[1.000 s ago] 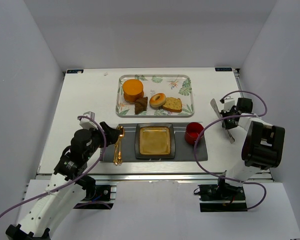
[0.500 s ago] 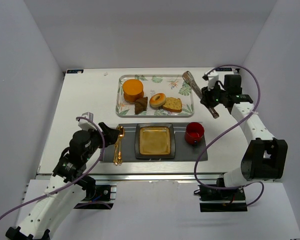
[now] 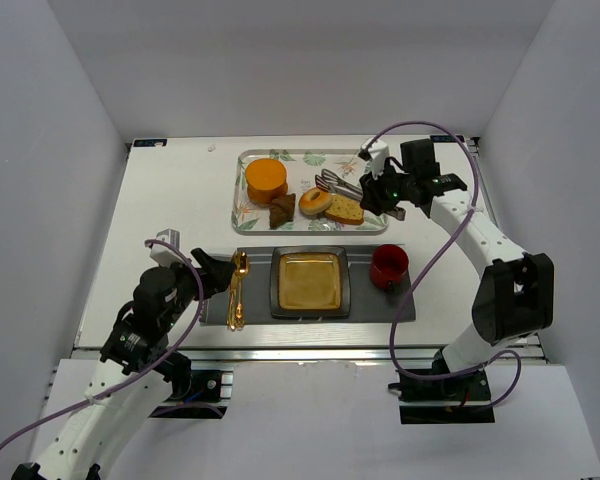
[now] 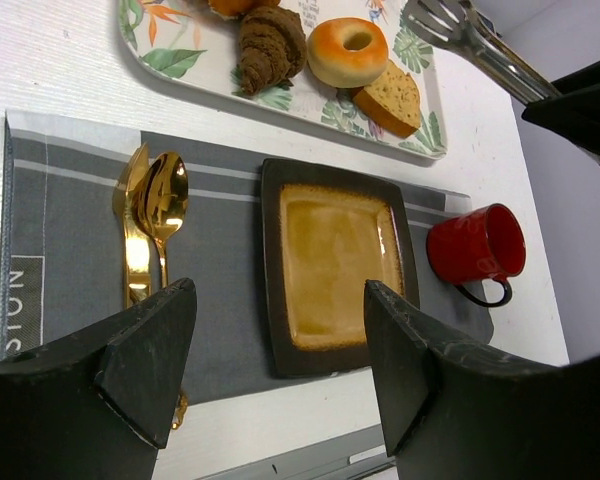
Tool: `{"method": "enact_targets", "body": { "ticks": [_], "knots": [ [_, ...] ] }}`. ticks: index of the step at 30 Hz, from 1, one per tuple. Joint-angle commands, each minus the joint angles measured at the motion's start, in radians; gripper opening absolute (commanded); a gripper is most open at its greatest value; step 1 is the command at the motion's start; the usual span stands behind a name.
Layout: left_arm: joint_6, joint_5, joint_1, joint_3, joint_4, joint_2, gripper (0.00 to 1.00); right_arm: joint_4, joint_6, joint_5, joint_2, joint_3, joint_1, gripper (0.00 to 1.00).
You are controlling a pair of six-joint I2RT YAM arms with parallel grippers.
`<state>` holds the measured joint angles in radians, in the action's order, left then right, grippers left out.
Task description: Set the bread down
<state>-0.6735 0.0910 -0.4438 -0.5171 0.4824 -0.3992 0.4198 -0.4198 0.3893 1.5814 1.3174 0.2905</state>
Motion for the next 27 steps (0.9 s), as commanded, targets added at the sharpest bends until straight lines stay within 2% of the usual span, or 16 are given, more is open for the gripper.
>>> {"method": "enact_targets", "body": {
  "ticks": [1,6,17,23,27],
  "knots": [
    [-0.011,0.019,0.005,-0.031,0.028,0.013,0.77,-0.024,0.065,-0.039,0.031,0.071,-0.002,0.44],
    [-0.014,0.021,0.005,-0.035,0.033,0.013,0.77,-0.053,0.236,-0.098,0.084,0.092,-0.002,0.51],
    [-0.023,0.024,0.005,-0.038,0.03,0.005,0.77,-0.052,0.38,-0.058,0.161,0.115,-0.002,0.56],
    [-0.024,0.026,0.005,-0.04,0.032,0.003,0.77,-0.052,0.443,-0.035,0.163,0.088,-0.002,0.56],
    [-0.024,0.026,0.005,-0.04,0.03,0.005,0.77,-0.049,0.467,-0.017,0.169,0.082,-0.002,0.49]
  ]
}}
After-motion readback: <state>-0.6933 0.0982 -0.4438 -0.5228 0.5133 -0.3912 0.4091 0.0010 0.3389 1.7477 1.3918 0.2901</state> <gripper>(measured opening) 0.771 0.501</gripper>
